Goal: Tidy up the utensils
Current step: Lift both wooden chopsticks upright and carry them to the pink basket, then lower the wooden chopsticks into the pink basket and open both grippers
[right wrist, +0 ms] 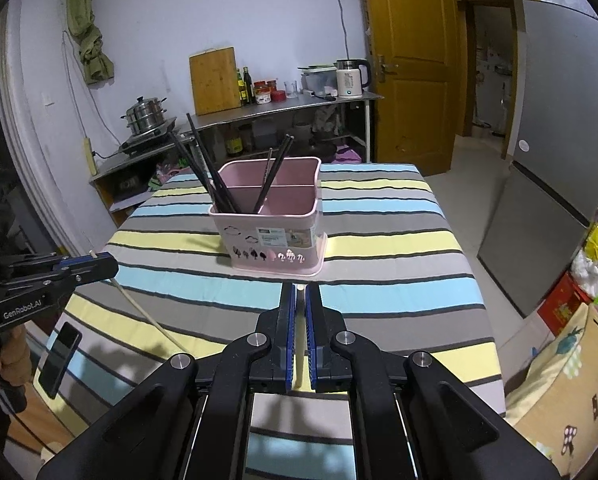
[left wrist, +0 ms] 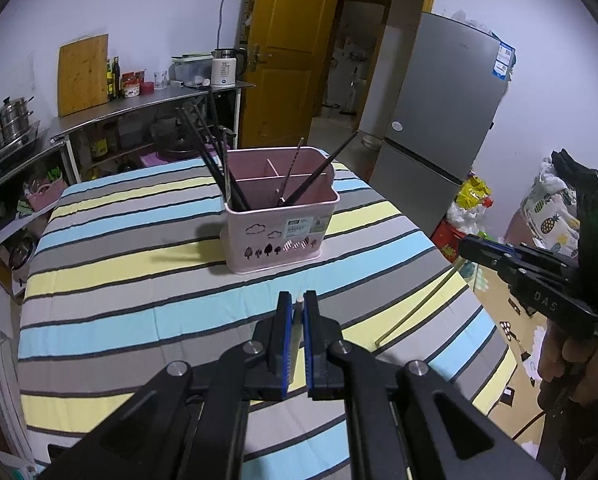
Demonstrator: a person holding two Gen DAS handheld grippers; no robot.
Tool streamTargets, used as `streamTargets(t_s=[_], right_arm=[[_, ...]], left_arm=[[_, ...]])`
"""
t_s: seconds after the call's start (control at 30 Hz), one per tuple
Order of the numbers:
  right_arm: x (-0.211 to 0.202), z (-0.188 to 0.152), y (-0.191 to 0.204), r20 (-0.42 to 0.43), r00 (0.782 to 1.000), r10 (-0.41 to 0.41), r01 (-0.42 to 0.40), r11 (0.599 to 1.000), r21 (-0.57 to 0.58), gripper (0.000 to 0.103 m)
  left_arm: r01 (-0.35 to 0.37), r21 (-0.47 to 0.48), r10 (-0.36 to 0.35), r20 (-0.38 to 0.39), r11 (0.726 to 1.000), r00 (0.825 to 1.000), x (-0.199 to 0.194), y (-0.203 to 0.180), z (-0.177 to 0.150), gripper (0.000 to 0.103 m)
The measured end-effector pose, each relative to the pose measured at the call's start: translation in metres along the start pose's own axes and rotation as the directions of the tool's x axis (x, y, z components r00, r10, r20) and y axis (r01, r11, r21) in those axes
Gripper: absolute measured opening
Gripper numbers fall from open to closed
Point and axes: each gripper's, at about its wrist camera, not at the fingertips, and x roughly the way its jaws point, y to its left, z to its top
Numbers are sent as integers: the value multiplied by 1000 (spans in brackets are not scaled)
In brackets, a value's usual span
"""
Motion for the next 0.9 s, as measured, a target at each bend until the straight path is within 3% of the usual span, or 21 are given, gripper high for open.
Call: streamTargets(t_s=[0.5, 0.9], right_arm=[[-6, 19, 25, 88, 994, 58, -58, 998, -4, 5], [-1, 63, 36, 181, 979, 96, -100, 995, 11, 5]], left_arm=[[10, -55, -6, 71, 998, 997, -13, 13, 22, 6], [6, -68, 5, 166, 998, 986, -20, 26, 79, 6]])
